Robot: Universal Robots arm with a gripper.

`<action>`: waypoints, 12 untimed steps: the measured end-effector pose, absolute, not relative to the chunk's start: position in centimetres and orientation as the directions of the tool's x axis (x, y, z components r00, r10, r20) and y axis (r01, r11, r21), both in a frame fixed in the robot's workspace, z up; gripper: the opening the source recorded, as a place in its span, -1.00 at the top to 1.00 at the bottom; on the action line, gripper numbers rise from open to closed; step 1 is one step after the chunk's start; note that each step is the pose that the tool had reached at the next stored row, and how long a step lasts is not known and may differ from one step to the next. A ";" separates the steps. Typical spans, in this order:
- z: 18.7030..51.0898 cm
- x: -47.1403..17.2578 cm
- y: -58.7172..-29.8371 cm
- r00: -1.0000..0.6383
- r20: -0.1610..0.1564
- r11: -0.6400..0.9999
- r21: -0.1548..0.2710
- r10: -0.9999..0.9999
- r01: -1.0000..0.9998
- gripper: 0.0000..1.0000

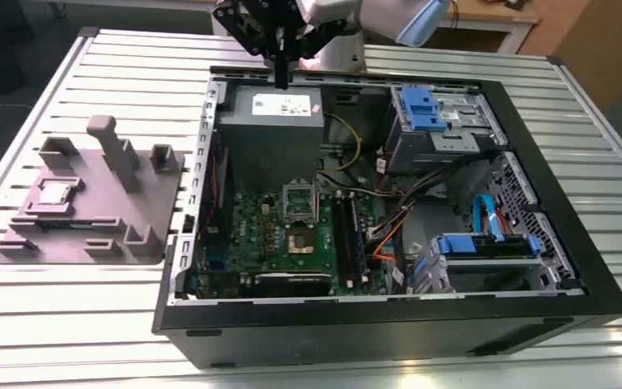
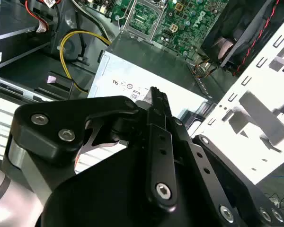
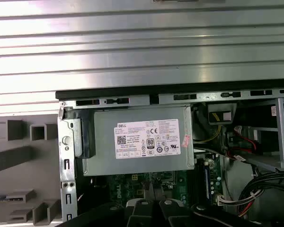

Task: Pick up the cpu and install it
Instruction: 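Reach for the cpu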

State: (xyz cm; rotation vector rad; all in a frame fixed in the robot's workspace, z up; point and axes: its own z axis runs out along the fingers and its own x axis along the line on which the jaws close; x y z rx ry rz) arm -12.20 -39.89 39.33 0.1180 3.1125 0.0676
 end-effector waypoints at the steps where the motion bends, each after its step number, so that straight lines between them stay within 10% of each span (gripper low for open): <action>1: 39.3 -12.2 -39.9 -0.997 -0.024 0.996 0.044 0.076 0.075 0.79; 12: 39.3 -12.4 -39.9 -0.997 -0.024 0.996 0.044 0.076 0.075 0.79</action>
